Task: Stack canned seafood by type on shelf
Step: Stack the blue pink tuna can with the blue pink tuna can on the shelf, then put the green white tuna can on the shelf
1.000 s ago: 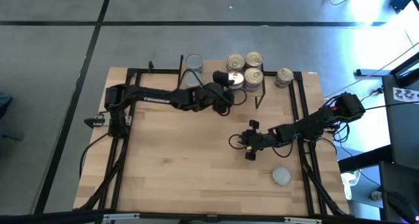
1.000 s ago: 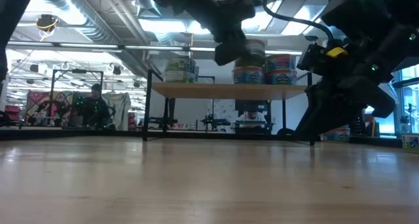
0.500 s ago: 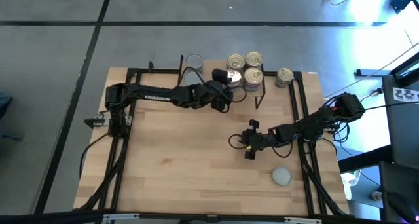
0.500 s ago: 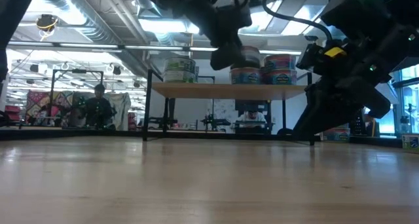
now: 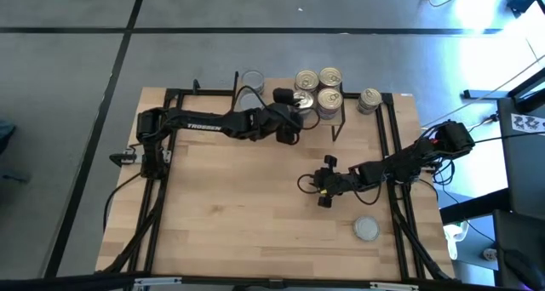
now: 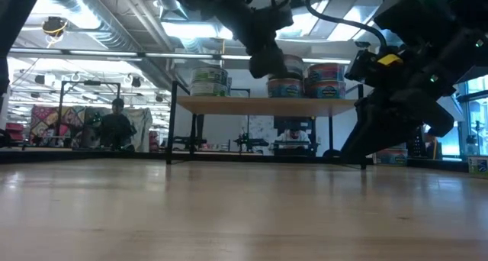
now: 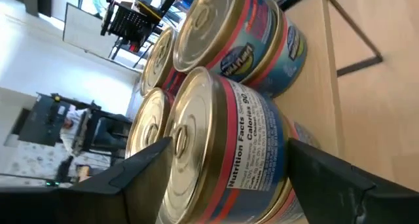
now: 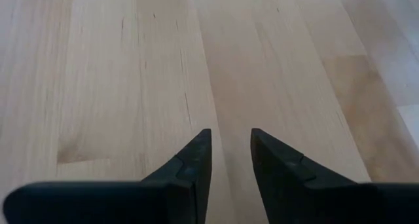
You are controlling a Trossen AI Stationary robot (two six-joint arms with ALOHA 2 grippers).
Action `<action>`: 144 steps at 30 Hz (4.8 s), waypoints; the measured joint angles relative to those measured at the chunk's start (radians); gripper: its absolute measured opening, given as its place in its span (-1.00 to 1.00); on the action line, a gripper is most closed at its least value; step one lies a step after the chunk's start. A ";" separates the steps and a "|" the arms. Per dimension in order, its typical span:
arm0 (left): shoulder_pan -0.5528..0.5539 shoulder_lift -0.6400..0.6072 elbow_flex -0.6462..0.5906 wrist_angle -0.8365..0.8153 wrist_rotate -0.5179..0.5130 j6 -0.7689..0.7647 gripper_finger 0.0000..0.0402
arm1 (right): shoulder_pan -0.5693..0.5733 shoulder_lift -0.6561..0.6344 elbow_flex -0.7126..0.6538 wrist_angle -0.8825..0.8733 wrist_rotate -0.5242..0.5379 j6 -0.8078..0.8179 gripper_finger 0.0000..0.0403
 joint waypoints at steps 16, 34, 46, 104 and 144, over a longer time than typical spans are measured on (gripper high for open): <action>-0.003 -0.002 0.045 -0.082 0.070 -0.197 0.43 | 0.000 0.000 0.000 0.007 -0.002 0.004 -0.47; -0.091 -0.130 0.045 -0.263 -0.063 -0.337 0.43 | 0.000 0.001 0.000 0.013 -0.011 0.004 -0.47; 0.018 -0.028 0.045 -0.377 -0.068 -0.400 0.43 | 0.000 0.001 0.000 0.024 -0.011 0.011 -0.47; -0.430 -0.139 -0.400 -0.136 0.174 -0.977 0.43 | 0.000 -0.443 0.122 -0.882 -0.201 0.275 -0.47; -0.445 -0.138 -0.515 -0.089 0.115 -1.155 0.43 | -0.138 -0.051 0.172 -1.326 -0.263 0.549 -0.48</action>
